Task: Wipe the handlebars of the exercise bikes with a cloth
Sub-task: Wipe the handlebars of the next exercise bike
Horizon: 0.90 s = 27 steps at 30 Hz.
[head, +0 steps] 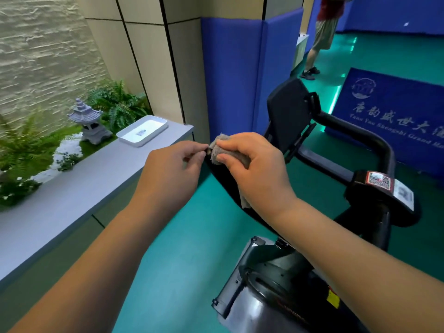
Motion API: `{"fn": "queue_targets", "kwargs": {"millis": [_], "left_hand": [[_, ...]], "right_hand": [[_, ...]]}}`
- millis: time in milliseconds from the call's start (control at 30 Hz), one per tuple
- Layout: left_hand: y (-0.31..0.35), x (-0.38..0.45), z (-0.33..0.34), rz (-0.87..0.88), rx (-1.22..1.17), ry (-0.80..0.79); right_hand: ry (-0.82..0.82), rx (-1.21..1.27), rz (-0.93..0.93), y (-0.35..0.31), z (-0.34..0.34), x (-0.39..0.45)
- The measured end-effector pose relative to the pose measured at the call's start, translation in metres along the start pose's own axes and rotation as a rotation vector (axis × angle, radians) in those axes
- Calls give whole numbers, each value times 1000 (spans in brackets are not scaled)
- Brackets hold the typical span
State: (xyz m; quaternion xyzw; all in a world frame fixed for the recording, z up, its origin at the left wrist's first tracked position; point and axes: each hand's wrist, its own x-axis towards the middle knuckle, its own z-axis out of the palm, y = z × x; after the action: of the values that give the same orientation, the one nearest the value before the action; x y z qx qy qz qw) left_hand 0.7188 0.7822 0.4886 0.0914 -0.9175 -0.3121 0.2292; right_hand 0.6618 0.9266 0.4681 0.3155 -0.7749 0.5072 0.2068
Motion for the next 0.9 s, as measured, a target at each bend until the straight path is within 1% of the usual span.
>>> {"fn": "queue_targets", "kwargs": {"millis": [133, 267, 333, 400, 467, 567, 667, 733, 800, 900], "left_hand": [[0, -3, 1, -24, -8, 22], [2, -6, 3, -27, 23, 56], [5, -7, 4, -7, 44, 63], [7, -7, 3, 9, 65, 61], [7, -7, 2, 18, 91, 51], [7, -8, 1, 23, 97, 46], [4, -11, 2, 23, 80, 61], [4, -12, 3, 31, 79, 66], [3, -13, 4, 53, 97, 67], [4, -10, 3, 68, 115, 70]], "right_hand": [[-94, 29, 30, 9, -12, -18], [-133, 36, 105, 15, -30, -44], [-95, 64, 158, 10, -24, -39], [-28, 44, 167, 3, -12, -22], [-15, 62, 225, -2, 0, -6], [-104, 123, 360, -2, 0, 0], [-206, 207, 458, -7, -18, -14], [-214, 269, 526, -11, -25, -20], [-182, 243, 527, -9, -20, -16], [-157, 187, 466, -5, -3, 1]]}}
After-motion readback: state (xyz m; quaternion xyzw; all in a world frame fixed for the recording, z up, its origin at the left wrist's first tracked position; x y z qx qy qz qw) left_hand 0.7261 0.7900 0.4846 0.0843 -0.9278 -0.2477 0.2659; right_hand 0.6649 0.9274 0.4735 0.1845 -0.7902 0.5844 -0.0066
